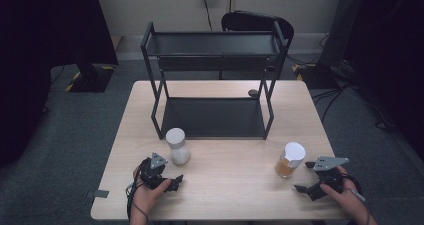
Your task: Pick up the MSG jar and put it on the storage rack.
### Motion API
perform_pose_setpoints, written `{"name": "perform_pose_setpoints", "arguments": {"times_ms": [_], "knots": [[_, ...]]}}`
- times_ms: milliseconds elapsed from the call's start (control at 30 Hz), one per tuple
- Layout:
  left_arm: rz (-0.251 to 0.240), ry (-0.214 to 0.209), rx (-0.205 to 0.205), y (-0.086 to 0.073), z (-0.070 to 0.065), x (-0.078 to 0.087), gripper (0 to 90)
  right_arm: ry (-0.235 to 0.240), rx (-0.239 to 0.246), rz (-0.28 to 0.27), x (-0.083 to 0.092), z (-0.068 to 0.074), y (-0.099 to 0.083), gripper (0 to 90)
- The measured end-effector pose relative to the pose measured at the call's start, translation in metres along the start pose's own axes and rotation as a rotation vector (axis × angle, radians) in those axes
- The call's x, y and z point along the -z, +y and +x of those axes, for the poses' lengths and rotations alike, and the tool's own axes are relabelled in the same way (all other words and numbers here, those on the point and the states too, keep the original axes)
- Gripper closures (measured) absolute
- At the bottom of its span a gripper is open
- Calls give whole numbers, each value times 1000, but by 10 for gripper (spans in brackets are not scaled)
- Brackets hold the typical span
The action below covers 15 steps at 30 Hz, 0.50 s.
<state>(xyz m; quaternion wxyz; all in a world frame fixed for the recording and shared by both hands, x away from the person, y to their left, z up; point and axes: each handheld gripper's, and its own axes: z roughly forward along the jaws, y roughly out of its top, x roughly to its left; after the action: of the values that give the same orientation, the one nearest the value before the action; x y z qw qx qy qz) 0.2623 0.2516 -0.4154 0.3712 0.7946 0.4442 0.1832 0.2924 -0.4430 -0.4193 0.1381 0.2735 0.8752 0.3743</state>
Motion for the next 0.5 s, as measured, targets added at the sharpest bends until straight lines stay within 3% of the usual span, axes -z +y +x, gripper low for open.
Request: {"name": "perform_pose_setpoints", "arguments": {"times_ms": [100,500], "knots": [[-20,-23,2,3,1,2,22,0,0,0,0,0,0,0],[-81,-12,32,12,2,11,22,0,0,0,0,0,0,0]]}}
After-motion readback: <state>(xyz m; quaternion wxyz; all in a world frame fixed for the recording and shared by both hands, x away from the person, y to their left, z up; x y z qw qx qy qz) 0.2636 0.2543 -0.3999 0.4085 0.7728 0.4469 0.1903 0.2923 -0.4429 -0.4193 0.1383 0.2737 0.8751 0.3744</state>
